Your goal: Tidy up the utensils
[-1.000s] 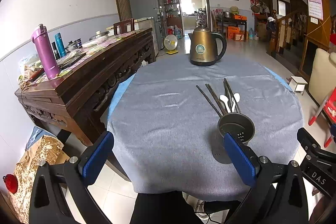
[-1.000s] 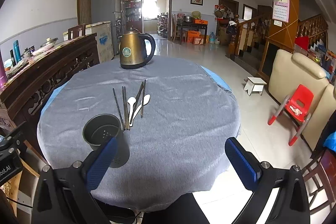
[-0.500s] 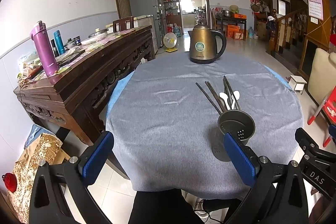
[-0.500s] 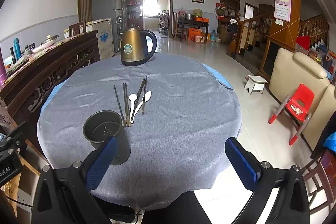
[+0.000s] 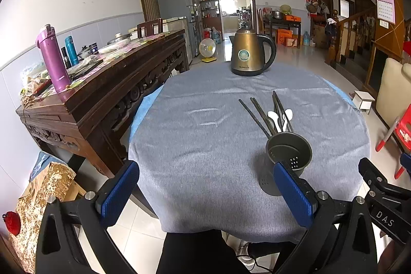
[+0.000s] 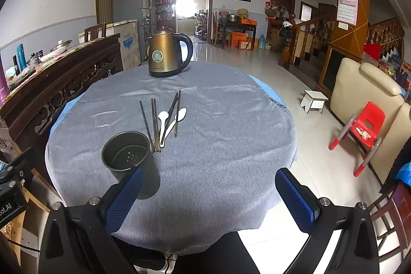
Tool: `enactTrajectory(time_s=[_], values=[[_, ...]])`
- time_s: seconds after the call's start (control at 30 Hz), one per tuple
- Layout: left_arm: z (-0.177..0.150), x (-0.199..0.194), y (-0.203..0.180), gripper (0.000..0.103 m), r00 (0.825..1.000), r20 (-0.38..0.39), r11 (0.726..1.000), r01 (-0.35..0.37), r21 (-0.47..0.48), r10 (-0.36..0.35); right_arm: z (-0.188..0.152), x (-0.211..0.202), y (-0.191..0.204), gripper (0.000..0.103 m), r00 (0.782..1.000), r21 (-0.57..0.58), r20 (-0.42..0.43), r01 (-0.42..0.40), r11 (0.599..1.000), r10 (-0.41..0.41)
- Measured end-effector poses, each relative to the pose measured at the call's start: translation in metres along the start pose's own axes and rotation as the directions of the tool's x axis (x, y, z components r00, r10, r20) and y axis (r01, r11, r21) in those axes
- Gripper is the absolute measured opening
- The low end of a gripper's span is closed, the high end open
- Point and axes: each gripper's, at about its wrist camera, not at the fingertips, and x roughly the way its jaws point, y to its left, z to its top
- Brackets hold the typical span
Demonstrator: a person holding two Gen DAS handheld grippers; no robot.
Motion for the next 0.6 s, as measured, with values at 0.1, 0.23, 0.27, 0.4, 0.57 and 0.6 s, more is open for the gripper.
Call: enactTrajectory(time_s=[0.1, 0.23, 0.27, 0.4, 0.57, 0.6], values=[[-0.0011, 0.0015, -0.0005, 0.103, 1.0, 0.002, 1.0, 0.005, -0.005, -0.005, 0.0005, 0.0007, 0.0006, 0.103, 1.0, -0.011, -0.017, 0.008, 1.0, -0.009], [-0.002, 0.0019, -0.0014, 0.103, 1.0, -0.008, 1.0, 0.012, -0.01, -0.012, 0.001, 0.001, 0.0005, 0.103, 1.0, -0.017, -0.017, 0.014, 1.0, -0.014], [-0.0021, 0.002, -0.0015, 0.103, 1.0, -0.006, 1.0, 0.011, -0.009, -0.011, 0.0012, 0.0011, 0.0006, 0.103, 1.0, -0.017, -0.017, 0.013, 1.0, -0.014], [-0.0024, 0.0021, -0.0017, 0.103, 1.0, -0.003, 1.0, 0.008, -0.006, -0.008, 0.0008, 0.0018, 0.0007, 0.103, 1.0, -0.008, -0.01, 0.009, 1.0, -0.009], [-0.0039, 0.0044, -0.0029, 0.103, 1.0, -0.009, 1.0, 0.009, -0.002, -0.009, -0.0001, 0.0042, 0.0017, 0.103, 1.0, -0.004, -0.009, 0.008, 1.0, -0.008], [-0.0034, 0.0058, -0.0029, 0.103, 1.0, -0.013, 1.0, 0.008, 0.003, -0.008, -0.0002, 0.0047, 0.001, 0.103, 1.0, -0.001, -0.01, 0.006, 1.0, -0.006]])
